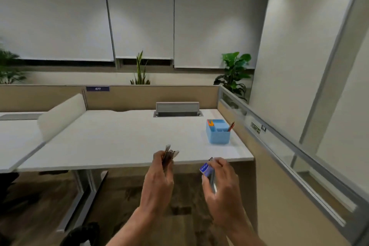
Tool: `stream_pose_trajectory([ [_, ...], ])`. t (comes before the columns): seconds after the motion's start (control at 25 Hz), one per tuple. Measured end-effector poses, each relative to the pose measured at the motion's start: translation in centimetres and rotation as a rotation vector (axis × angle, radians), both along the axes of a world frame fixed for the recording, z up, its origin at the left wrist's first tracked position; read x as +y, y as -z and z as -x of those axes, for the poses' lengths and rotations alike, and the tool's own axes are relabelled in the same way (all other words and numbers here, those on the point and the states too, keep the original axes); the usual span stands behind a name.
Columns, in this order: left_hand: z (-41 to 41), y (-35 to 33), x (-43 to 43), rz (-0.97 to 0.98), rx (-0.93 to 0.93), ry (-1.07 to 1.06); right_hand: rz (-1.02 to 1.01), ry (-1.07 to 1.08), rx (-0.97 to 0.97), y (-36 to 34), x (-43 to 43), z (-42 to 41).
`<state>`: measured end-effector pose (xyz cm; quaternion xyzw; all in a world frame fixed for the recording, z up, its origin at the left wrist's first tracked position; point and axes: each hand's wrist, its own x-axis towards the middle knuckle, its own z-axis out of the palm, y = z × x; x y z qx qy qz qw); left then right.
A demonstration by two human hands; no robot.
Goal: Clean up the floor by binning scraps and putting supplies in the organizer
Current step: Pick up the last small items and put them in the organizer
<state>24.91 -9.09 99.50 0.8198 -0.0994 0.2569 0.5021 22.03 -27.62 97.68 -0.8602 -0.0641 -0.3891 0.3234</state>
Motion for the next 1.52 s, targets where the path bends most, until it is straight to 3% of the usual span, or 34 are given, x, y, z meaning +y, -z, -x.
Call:
stream_pose_trajectory([
  [0.28, -10.1, -1.8, -1.3, -0.041, -0.088, -0.01, -0.066, 0.007, -0.006, -3.1, -1.1, -10.7],
  [0.56, -22.8, -2.9, -1.7, 0.001, -0.04, -0.003, -0.239, 0.03, -0.009, -4.6, -2.1, -23.5],
  [1.08, -43.5, 0.8, -11.3, 0.062, 0.043, -0.083, -0.487, 0.04, 0.205, 1.8, -16.6, -47.5],
  [1.24, -49.4, 1.9, -16.4, 0.198, 0.168, -0.094, -0.832, -0.026, 0.335, 3.8, -21.0, -54.1],
  [1.44, -55.4, 3.4, -21.4, 0.223, 0.299, -0.053, -1.292, -0.124, 0.415, 4.7, -24.7, -59.6],
  [1.52, -57.1, 4.1, -22.8, 0.241, 0.353, -0.026, -1.579, -0.19, 0.464, 4.7, -25.5, -61.3],
])
